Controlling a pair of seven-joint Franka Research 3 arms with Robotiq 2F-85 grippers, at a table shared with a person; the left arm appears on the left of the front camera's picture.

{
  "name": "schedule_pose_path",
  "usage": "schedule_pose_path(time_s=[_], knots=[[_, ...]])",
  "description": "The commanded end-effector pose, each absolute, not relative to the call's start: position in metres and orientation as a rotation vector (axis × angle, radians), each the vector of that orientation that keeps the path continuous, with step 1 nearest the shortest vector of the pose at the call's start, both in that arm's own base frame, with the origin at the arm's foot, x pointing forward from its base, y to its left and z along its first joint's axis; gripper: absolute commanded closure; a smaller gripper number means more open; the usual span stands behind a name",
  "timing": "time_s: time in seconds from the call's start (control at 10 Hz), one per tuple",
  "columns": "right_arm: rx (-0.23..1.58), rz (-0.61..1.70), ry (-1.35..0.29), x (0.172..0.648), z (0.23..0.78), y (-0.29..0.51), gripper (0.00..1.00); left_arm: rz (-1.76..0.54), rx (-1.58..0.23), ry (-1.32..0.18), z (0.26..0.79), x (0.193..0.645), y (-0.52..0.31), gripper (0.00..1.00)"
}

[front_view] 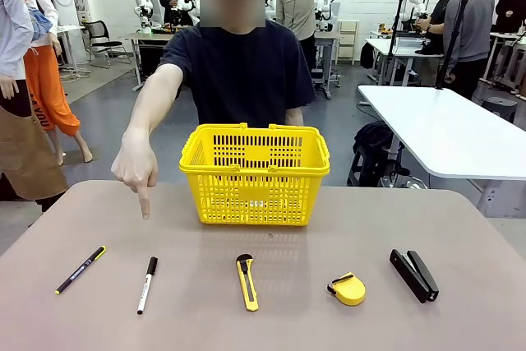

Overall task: Place the items the person wants into the basket.
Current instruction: Pick up the item the person points to and place it in the Market Basket.

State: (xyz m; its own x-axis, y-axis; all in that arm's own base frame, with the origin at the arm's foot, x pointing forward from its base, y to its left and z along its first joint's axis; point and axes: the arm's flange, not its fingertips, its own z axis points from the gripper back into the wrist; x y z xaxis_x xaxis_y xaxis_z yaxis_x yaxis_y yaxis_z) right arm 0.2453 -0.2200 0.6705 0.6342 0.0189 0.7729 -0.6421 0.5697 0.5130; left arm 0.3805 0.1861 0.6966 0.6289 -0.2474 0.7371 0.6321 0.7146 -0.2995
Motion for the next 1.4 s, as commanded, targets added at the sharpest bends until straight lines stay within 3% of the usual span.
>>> schedule_pose_path(time_s=[0.0, 0.5, 0.8, 1.3], knots=[[0.903, 0.459, -0.818, 0.247, 0.672, -0.22, 0.0, -0.545, -0.572, -0.691, 0.701, 0.386, 0.171, 0.0], [0.903, 0.459, -0.818, 0.247, 0.672, -0.22, 0.0, -0.511, -0.339, -0.41, 0.703, 0.4, 0.086, 0.0], [0.903, 0.459, -0.818, 0.247, 0.672, -0.22, 0.0, -0.502, -0.259, -0.026, 0.669, 0.399, -0.012, 0.0], [0.903, 0.459, -0.818, 0.247, 0.672, -0.22, 0.0, -0.355, -0.242, 0.056, 0.592, 0.394, -0.099, 0.0]])
